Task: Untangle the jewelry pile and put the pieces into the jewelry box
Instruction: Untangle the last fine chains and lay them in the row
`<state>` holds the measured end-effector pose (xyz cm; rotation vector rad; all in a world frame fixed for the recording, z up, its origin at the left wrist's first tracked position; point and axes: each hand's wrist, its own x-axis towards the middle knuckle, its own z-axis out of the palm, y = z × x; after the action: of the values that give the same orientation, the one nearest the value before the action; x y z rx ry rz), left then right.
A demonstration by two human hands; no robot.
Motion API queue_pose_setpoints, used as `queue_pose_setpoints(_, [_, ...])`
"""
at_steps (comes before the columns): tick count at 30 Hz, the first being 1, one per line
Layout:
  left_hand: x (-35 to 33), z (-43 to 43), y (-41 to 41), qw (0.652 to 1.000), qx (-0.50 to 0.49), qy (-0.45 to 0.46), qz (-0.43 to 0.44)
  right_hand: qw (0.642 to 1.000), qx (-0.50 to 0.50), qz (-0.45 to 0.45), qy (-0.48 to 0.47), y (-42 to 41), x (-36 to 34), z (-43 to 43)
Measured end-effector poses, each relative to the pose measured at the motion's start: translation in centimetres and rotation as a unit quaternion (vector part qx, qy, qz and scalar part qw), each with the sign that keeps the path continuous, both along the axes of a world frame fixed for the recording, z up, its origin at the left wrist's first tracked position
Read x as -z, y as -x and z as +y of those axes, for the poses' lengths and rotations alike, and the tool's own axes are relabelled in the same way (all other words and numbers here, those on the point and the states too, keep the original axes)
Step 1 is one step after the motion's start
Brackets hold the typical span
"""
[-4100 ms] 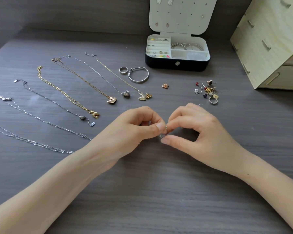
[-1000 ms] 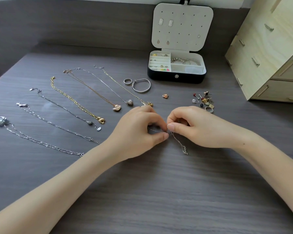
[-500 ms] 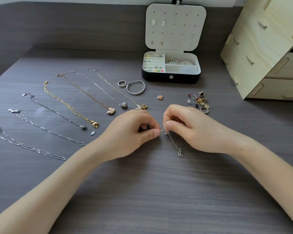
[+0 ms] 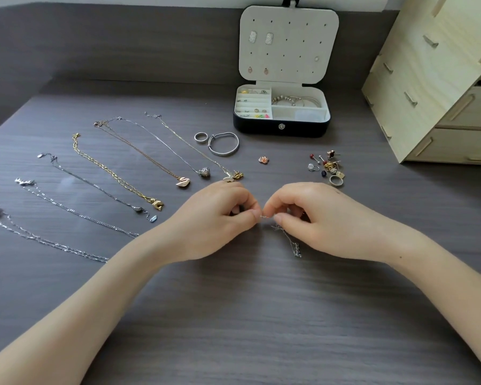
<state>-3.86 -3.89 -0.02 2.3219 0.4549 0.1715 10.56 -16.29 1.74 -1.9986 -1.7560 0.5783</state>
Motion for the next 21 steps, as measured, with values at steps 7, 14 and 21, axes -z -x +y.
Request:
queue_pose_setpoints(7, [0.6,-0.1,0.1,0.999,0.020,-0.035,-0.023,0.998,0.038,0.047,-0.013,0.7,-0.1,0.1])
queue_pose_setpoints(14, [0.4,-0.4,0.3,0.998,-0.036,-0.010,-0.045,0.997,0.039,0.061,0.027,0.3,-0.8,0.1])
queue_pose_setpoints(21, [0.5,0.2,0.5,0.994,-0.039,-0.096,-0.046,0.972,0.055,0.217,0.069,-0.1,-1.7,-0.2])
